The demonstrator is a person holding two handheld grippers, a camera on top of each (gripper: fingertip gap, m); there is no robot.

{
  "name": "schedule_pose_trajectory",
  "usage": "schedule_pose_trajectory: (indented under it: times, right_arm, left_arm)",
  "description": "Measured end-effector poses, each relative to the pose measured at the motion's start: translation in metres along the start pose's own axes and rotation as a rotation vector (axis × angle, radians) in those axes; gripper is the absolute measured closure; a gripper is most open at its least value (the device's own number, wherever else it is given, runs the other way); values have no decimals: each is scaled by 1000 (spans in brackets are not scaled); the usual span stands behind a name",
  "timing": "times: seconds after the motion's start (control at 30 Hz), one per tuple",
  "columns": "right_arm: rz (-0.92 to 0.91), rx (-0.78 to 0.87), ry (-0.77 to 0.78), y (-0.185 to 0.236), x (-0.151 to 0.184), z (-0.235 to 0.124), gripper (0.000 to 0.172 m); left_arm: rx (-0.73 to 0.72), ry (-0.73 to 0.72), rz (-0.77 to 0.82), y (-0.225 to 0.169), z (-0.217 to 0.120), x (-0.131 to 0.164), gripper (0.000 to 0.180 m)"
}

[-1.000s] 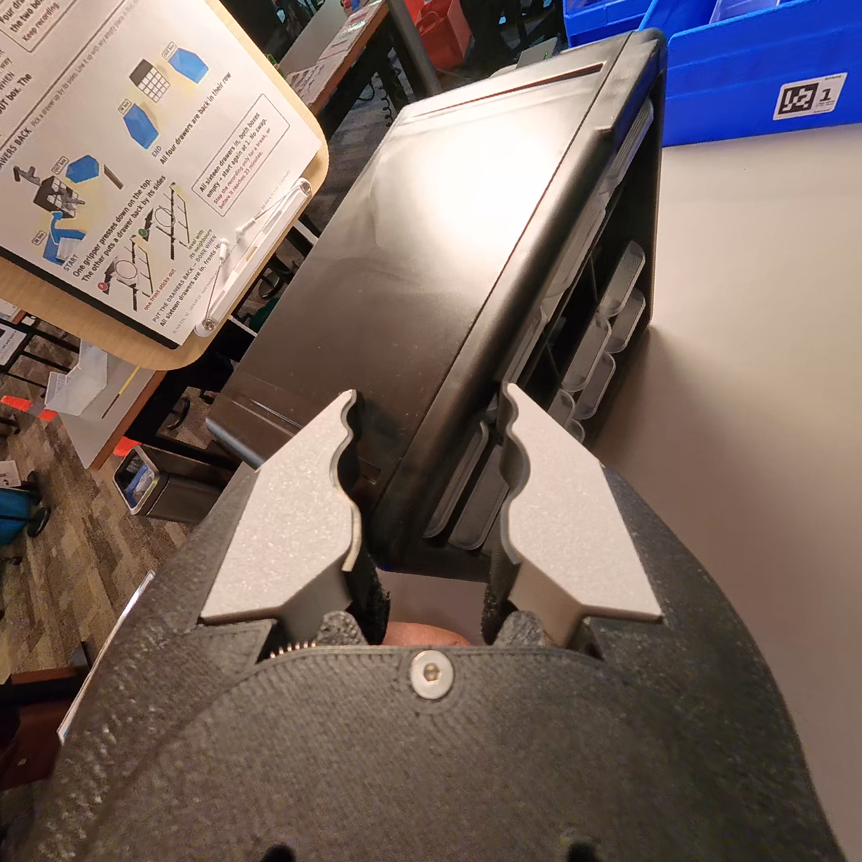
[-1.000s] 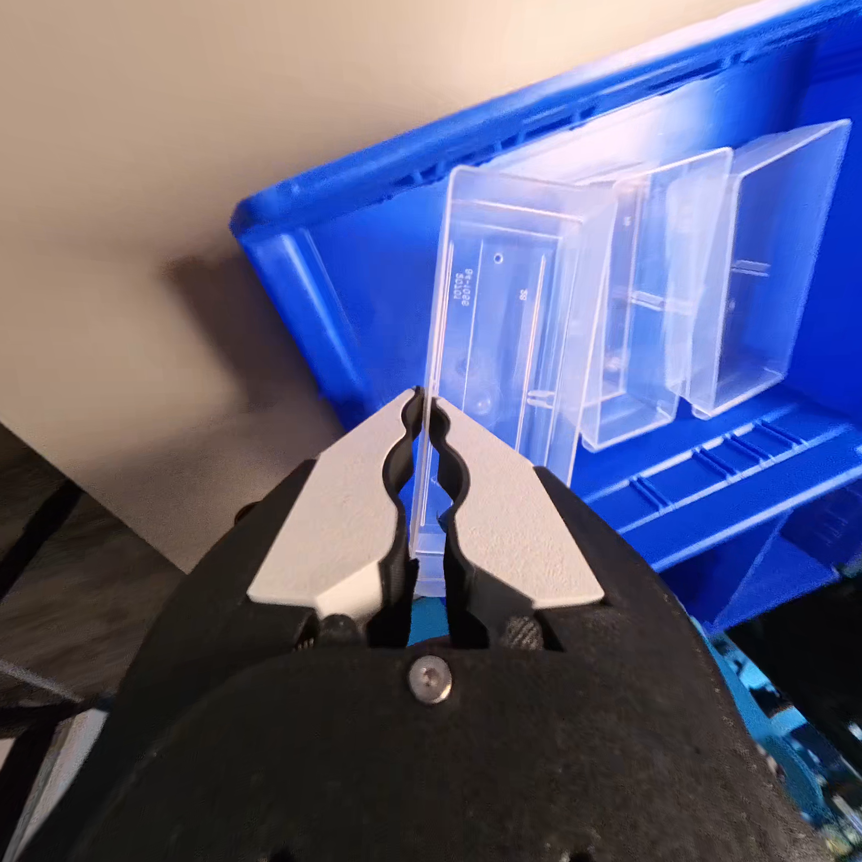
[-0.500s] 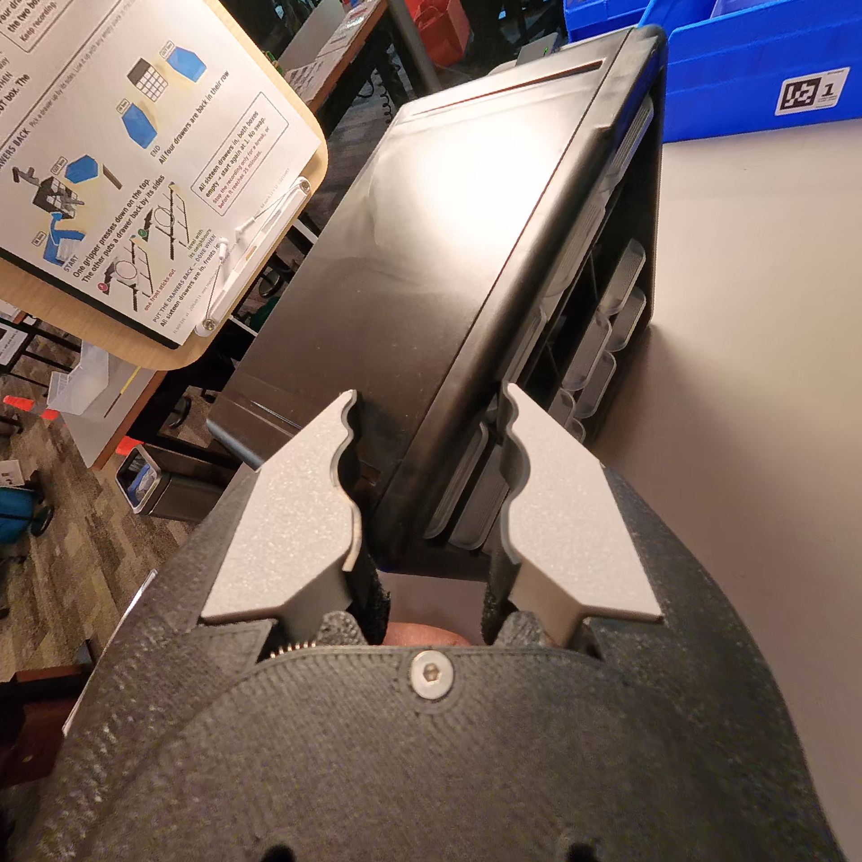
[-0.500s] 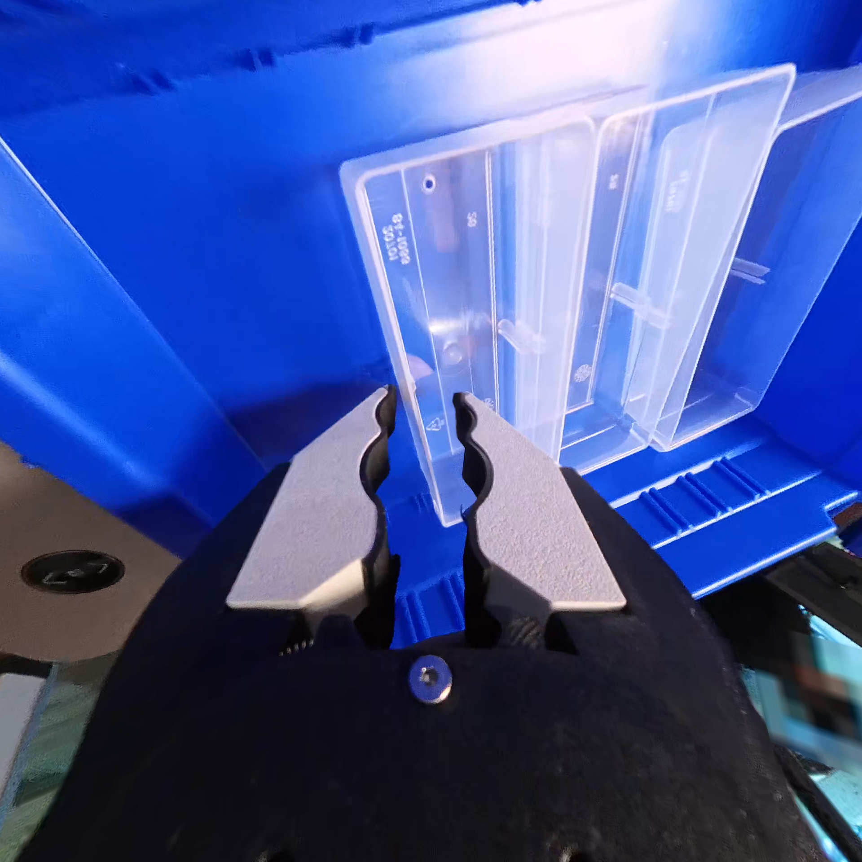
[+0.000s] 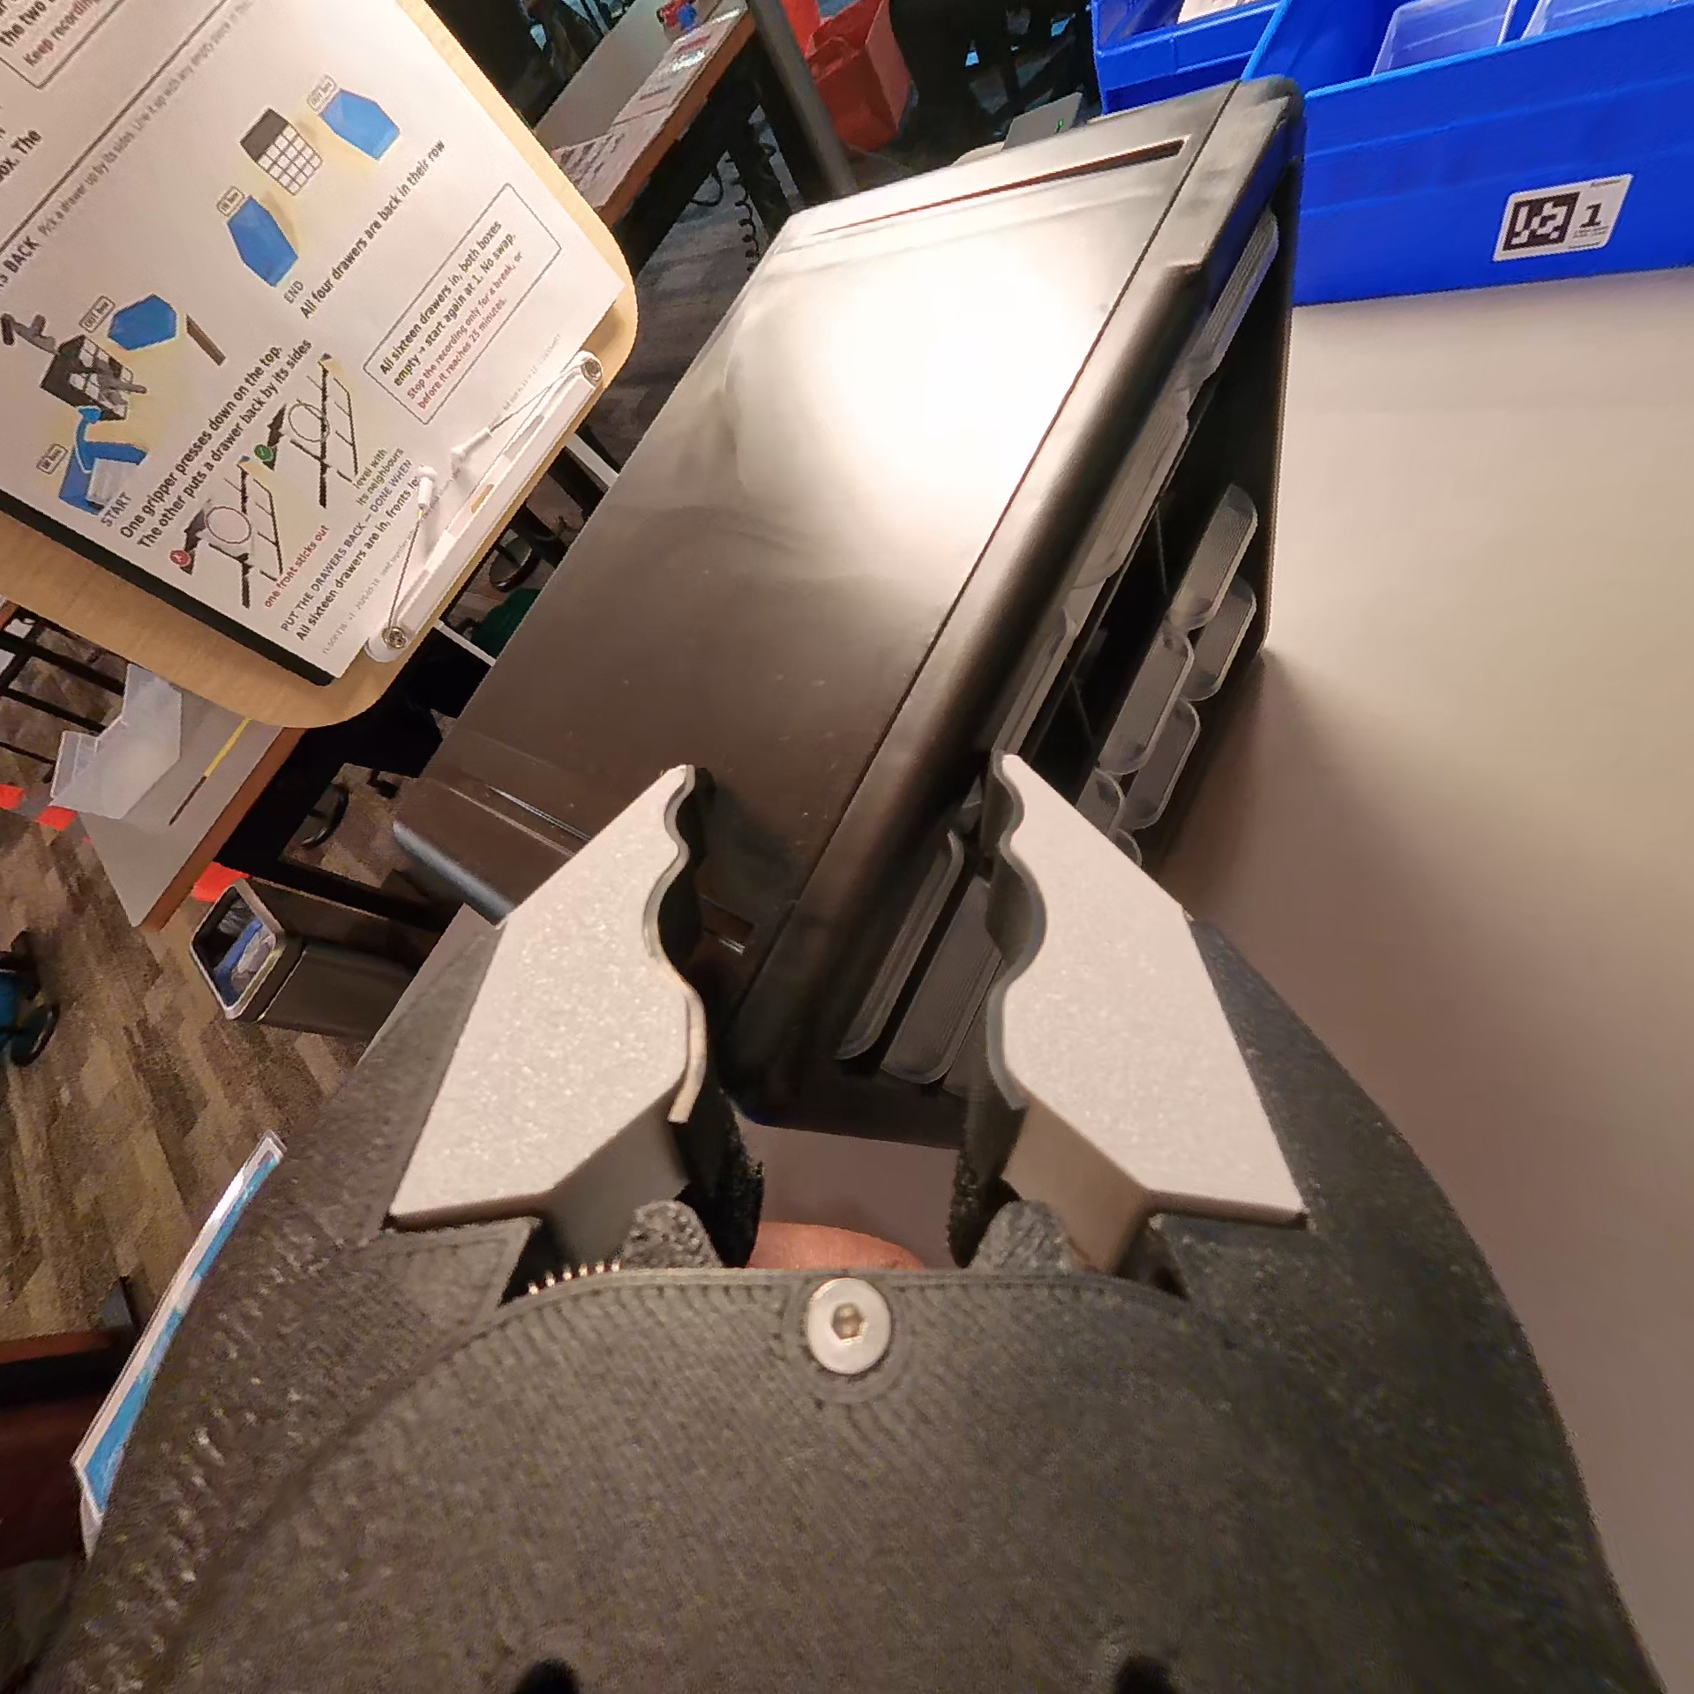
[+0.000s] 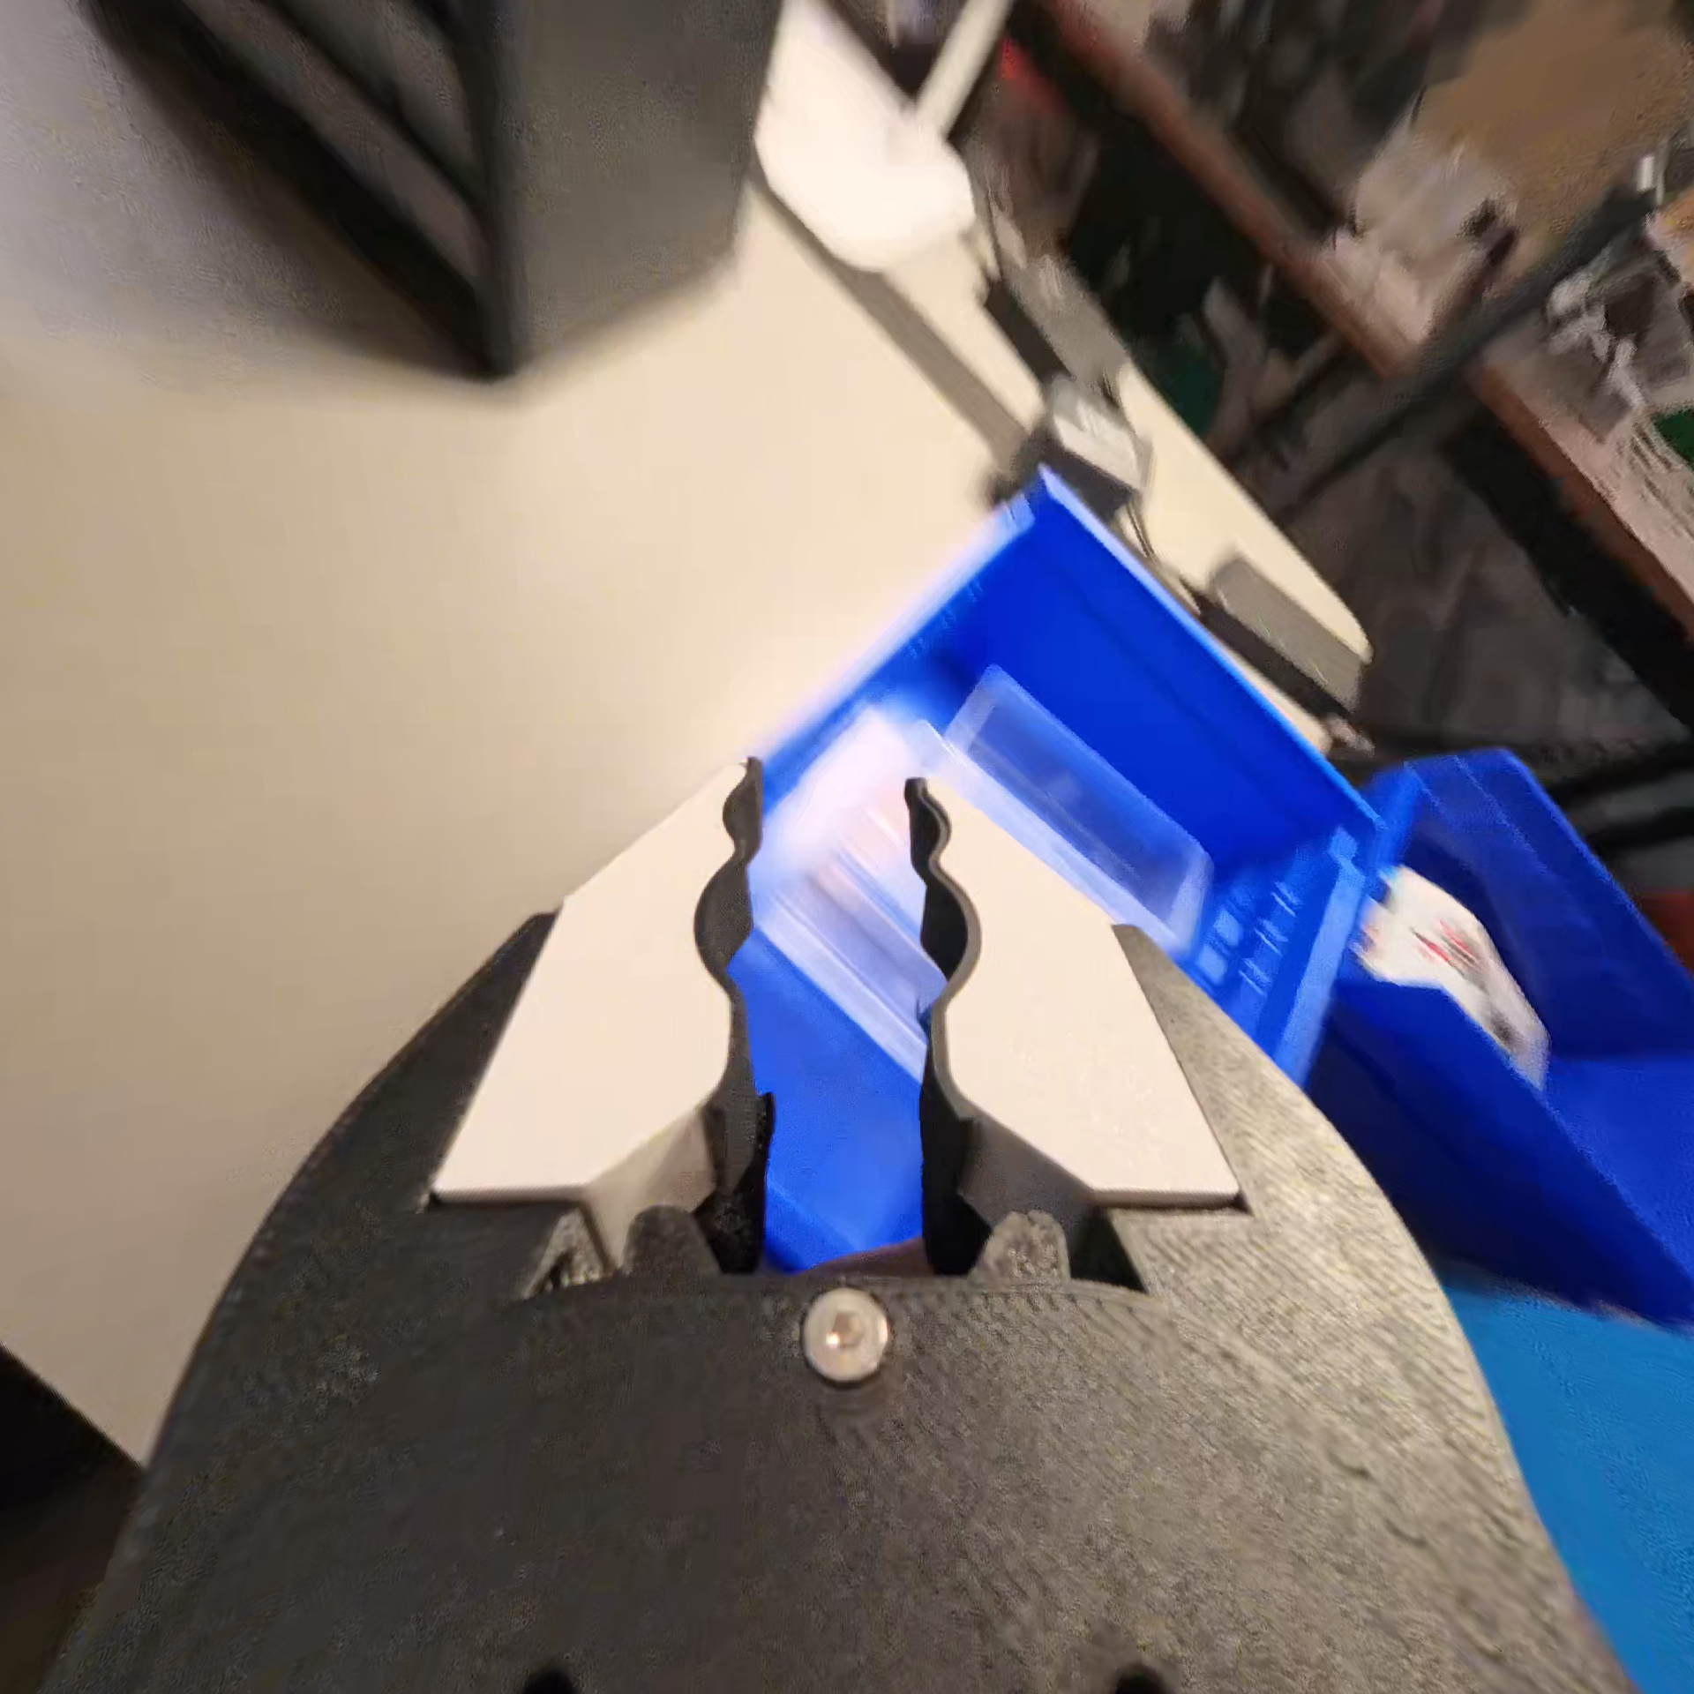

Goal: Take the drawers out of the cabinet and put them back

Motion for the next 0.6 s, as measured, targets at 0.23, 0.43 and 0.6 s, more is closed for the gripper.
schedule_pose_trajectory:
  times: [0.23,0.43,0.6]
  right_arm:
    - [354,-144,-525,109,-133,77,140]
    - [852,-417,-757,177,-224,184,139]
    - [1116,-455,-796,191,-264,245,138]
  left_arm:
    - [-2,2,-7,0,0,0,120]
    - [7,-2,-19,0,-1,0,121]
    - [18,-7,-24,1,-2,0,121]
Point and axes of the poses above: each gripper's, where its closed fingertips meet, z out along the fingers, x out of its underside, y = z × x across the jaws, the point moved 7 cm from there along -z, back along the fingers, and after that the axes turned 15 degrees about -z, right-handed, at the moved point
